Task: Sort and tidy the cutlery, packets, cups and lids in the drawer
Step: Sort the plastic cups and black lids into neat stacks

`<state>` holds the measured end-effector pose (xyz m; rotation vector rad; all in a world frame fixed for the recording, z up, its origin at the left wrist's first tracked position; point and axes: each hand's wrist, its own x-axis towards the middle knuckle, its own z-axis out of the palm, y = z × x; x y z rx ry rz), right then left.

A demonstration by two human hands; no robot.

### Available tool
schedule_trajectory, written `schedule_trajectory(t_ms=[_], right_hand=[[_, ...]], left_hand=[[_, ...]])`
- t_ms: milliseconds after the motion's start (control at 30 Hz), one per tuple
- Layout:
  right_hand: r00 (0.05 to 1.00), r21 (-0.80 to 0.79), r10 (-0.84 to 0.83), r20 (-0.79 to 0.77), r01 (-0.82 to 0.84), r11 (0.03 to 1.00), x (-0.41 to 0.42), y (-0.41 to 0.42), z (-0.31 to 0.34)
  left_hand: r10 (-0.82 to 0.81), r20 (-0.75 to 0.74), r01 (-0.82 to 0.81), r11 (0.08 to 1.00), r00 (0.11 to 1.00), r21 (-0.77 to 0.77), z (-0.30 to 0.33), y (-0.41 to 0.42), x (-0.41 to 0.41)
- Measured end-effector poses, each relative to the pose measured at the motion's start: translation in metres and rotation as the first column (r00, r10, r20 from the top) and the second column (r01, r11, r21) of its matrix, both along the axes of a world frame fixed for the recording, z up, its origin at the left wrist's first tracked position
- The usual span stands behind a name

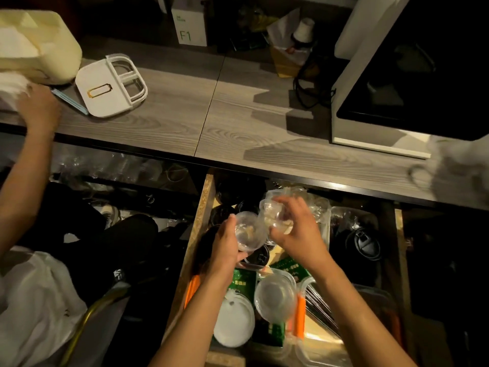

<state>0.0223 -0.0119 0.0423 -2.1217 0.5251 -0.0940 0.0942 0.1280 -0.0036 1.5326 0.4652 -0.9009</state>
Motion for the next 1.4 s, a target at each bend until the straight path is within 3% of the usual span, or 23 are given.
schedule_trajectory(t_ms=[267, 433, 567, 733, 867, 900, 967, 1033, 1067, 1167, 1400], right_hand=[[0.994, -0.391, 0.11, -0.01, -0.105, 0.914, -0.046, -0.007, 0.029], [0.996, -0.231, 0.067, 0.063, -0.051, 0.972, -0.081, -0.002, 0.06], [0.993, -0.052, -0.098, 0.072, 0.102, 0.993, -0.099, 0.001, 0.067], [0.899, 0.186, -0.402, 0.174, 0.371, 0.91, -0.111, -0.003, 0.08], [0.81, 0.277, -0.497, 0.311, 0.423, 0.863, -0.119, -0.004, 0.105], [0.801, 0.225, -0.472, 0.368, 0.415, 0.881, -0.121, -0.007, 0.109], [0.847, -0.053, -0.279, 0.453, 0.338, 0.94, -0.124, -0.017, 0.115], [0.937, -0.372, -0.025, 0.348, 0.162, 0.914, -0.124, -0.023, 0.118], [0.966, -0.45, 0.05, 0.255, 0.072, 0.89, -0.124, -0.022, 0.119], [0.989, -0.478, 0.109, 0.1, -0.048, 0.877, -0.129, -0.013, 0.116], [0.976, -0.545, 0.211, 0.047, -0.152, 0.824, -0.138, -0.01, 0.111]], left_hand=[[-0.159, 0.035, 0.161, 0.984, 0.987, -0.073, 0.045, -0.038, -0.045], [-0.17, -0.015, 0.168, 0.98, 0.985, -0.105, 0.071, -0.05, -0.073], [-0.232, -0.007, 0.229, 0.964, 0.973, -0.134, 0.09, -0.057, -0.091], [-0.176, 0.046, 0.18, 0.976, 0.983, -0.12, 0.102, -0.06, -0.107], [-0.123, 0.065, 0.132, 0.979, 0.99, -0.154, 0.117, -0.061, -0.112], [-0.12, 0.076, 0.131, 0.98, 0.99, -0.15, 0.121, -0.06, -0.111], [-0.121, 0.081, 0.134, 0.976, 0.989, -0.169, 0.128, -0.059, -0.111], [-0.097, 0.056, 0.106, 0.976, 0.994, -0.188, 0.137, -0.057, -0.111], [-0.074, 0.032, 0.079, 0.975, 0.997, -0.21, 0.14, -0.055, -0.111], [-0.041, -0.008, 0.037, 0.962, 0.999, -0.271, 0.147, -0.053, -0.11], [-0.141, 0.009, 0.136, 0.929, 0.99, -0.344, 0.17, -0.049, -0.111]])
